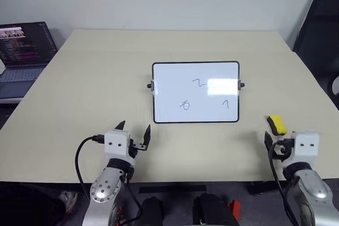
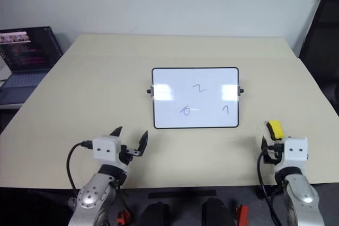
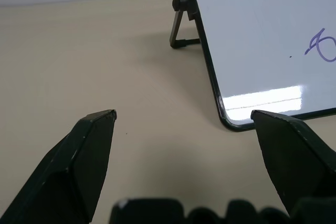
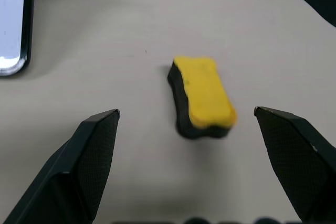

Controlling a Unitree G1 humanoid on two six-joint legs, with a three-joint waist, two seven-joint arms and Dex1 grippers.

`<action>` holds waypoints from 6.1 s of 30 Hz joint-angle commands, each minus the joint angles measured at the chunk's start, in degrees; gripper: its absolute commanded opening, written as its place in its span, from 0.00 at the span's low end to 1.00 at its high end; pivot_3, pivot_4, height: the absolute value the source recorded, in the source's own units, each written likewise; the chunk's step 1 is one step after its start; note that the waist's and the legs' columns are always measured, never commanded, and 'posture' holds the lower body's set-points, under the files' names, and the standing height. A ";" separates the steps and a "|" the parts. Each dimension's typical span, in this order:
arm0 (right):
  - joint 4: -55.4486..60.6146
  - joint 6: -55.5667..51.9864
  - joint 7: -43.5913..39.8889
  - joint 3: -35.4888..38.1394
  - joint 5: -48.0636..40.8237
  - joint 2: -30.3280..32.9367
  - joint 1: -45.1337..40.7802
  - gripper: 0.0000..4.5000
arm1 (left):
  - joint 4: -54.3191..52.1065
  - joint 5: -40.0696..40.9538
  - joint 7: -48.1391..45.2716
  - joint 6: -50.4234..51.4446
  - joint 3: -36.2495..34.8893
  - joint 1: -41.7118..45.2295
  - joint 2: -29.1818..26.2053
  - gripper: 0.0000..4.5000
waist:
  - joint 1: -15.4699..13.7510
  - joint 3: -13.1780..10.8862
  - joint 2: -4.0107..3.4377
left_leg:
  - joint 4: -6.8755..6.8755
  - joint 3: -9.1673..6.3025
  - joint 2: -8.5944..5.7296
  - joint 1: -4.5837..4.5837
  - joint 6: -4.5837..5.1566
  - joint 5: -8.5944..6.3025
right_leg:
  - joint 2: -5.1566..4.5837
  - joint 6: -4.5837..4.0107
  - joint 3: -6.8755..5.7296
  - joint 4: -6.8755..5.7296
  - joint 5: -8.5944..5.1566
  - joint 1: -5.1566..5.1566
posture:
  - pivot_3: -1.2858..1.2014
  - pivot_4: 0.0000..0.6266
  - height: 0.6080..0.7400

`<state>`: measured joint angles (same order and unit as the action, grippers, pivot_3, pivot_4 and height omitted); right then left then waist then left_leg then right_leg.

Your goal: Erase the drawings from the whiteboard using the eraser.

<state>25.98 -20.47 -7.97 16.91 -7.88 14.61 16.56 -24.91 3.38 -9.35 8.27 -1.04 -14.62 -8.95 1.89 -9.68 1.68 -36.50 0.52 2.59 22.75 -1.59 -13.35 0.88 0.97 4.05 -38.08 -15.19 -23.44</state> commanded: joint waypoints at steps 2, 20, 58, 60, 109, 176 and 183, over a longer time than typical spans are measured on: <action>1.26 1.06 0.39 1.05 -0.03 0.67 -2.50 1.00 | -1.65 0.38 -0.28 -0.98 0.25 1.92 0.07 1.00 | 0.13 0.00 0.00 | -0.02 0.06 -0.01 -0.03 0.00 0.00 | 0.00 0.00 0.02 0.00 0.00 0.01 | 0.52 0.24 1.00; 3.10 2.48 3.10 -0.40 1.21 -2.56 -0.34 1.00 | 5.19 0.84 -2.55 -3.33 0.63 7.93 -0.19 1.00 | -0.04 0.02 -0.03 | -0.24 -0.03 -0.01 0.05 -0.07 -0.05 | 0.03 0.03 -0.01 -0.02 0.01 0.04 | 0.52 0.24 1.00; -4.50 -23.08 -5.18 9.08 -15.04 12.00 -15.52 1.00 | 26.30 12.51 -45.48 4.08 19.51 43.38 -4.92 1.00 | -0.05 0.00 -0.05 | -0.37 -0.04 -0.23 0.13 -0.05 -0.06 | 0.10 0.59 -0.08 0.05 0.33 0.12 | 0.52 0.24 1.00; -5.60 -23.42 -5.74 8.29 -14.19 13.02 -15.71 1.00 | 28.06 11.43 -46.21 2.47 20.55 44.16 -4.23 1.00 | -0.05 0.00 -0.05 | -0.37 -0.05 -0.23 0.16 -0.05 -0.06 | 0.09 0.59 -0.09 0.08 0.33 0.12 | 0.52 0.24 1.00; -15.54 -20.00 -5.81 5.73 -12.68 12.61 -22.83 0.24 | 29.48 5.62 -42.58 -2.47 19.70 44.27 -4.01 1.00 | 0.01 -0.01 -0.05 | -0.36 -0.05 -0.22 0.15 -0.04 -0.06 | 0.10 0.61 -0.08 0.05 0.34 0.12 | 0.52 0.24 1.00; 1.80 -13.44 -10.18 -7.28 -2.00 9.67 -18.13 0.24 | 36.03 -3.85 -30.30 -8.71 15.87 45.47 -5.99 1.00 | -0.10 0.03 0.28 | -0.32 -0.02 -0.33 0.25 0.11 0.06 | 0.04 0.85 0.04 0.14 0.52 0.05 | 0.52 0.24 1.00; 1.40 -12.84 -6.44 -7.42 -0.74 7.17 -20.39 0.24 | 34.13 -3.68 -29.37 -7.03 15.31 44.42 -6.32 1.00 | 0.05 0.01 0.26 | -0.24 -0.04 -0.31 0.27 0.08 0.02 | 0.05 0.77 0.03 0.12 0.41 -0.02 | 0.52 0.24 1.00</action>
<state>26.09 -35.00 -15.48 9.32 -8.95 22.04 -1.96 12.19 -1.01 -39.34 1.11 15.48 29.81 -15.43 1.94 -9.67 1.94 -36.76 0.50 2.28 23.00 -1.51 -13.32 0.93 1.75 4.09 -38.00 -14.77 -23.46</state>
